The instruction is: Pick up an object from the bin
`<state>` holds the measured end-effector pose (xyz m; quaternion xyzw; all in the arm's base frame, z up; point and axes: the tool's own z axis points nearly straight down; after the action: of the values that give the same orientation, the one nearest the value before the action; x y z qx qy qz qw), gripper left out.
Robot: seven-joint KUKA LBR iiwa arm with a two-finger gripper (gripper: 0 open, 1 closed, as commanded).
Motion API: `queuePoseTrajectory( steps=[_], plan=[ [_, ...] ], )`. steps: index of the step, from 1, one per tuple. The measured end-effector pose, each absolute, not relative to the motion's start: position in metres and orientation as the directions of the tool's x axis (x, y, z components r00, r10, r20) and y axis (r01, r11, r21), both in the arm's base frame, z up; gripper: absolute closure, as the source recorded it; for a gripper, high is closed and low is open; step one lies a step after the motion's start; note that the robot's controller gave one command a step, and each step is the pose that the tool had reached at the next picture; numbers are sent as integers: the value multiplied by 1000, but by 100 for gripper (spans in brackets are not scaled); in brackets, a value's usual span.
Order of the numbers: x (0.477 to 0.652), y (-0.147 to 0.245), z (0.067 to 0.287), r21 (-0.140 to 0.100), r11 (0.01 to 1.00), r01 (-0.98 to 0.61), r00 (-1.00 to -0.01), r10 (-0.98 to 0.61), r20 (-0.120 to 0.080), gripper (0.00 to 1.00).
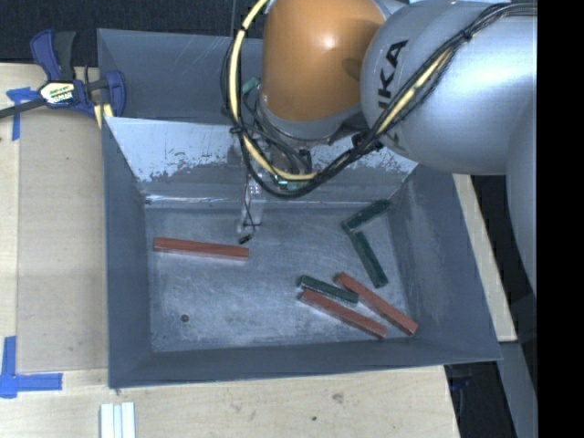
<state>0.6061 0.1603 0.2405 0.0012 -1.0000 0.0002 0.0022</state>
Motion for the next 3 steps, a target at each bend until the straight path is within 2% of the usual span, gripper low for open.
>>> queuePoseTrajectory(
  steps=[1,2,3],
  plan=[
    [547,165,121,1,993,118,-993,118,-2,0],
    [578,157,68,0,1000,28,-1000,28,-3,0],
    [579,158,71,3,1000,30,-1000,30,-7,100]
  ],
)
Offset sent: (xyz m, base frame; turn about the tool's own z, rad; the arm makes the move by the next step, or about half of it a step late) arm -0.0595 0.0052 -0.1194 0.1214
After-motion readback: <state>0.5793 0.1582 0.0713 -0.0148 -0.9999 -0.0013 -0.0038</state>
